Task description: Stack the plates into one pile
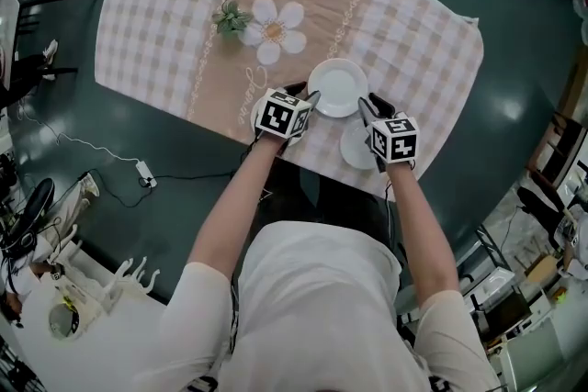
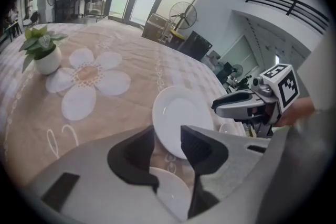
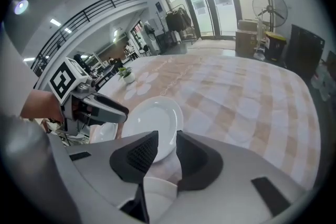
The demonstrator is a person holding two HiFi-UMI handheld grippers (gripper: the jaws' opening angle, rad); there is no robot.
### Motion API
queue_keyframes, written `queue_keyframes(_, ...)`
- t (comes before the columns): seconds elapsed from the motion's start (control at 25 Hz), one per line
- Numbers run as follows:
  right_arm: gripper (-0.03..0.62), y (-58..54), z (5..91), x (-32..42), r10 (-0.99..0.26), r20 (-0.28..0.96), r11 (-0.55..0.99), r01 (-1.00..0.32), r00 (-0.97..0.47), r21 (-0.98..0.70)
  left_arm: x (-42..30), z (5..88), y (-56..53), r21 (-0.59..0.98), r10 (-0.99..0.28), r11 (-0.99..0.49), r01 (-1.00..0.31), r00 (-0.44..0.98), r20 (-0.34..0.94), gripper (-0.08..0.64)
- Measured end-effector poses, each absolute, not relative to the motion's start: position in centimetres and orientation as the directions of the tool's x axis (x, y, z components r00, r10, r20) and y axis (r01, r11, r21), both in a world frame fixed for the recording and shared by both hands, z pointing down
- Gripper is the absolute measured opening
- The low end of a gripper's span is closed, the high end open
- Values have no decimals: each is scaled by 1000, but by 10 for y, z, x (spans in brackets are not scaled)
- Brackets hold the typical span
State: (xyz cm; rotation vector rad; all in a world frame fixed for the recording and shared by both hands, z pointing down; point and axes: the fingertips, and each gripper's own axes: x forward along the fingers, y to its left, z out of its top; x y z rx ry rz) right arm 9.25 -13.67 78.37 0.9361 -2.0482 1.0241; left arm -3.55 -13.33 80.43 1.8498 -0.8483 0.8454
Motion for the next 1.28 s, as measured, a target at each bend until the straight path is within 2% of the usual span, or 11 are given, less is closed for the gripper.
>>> queue_keyframes(0.28, 126, -138, 805, 94, -236, 829, 386, -832, -507, -399, -32, 816, -132, 452, -134, -333, -827, 516, 846, 158)
queue_keyframes(0.4, 118, -141, 807, 93, -216, 838, 366, -837, -502, -408, -34, 817, -138, 432, -113, -335, -837, 491, 864, 132)
queue_keyframes(0.48, 115, -143, 807, 92, -217, 837, 344, -841, -503, -417, -34, 815, -142, 421, -110, -323, -848, 475, 873, 107)
queue_keyframes(1.28, 109, -148, 776, 94, -287, 810, 279, -853, -512, -441, -31, 783, -144, 417, -158, -272, -867, 468, 870, 109)
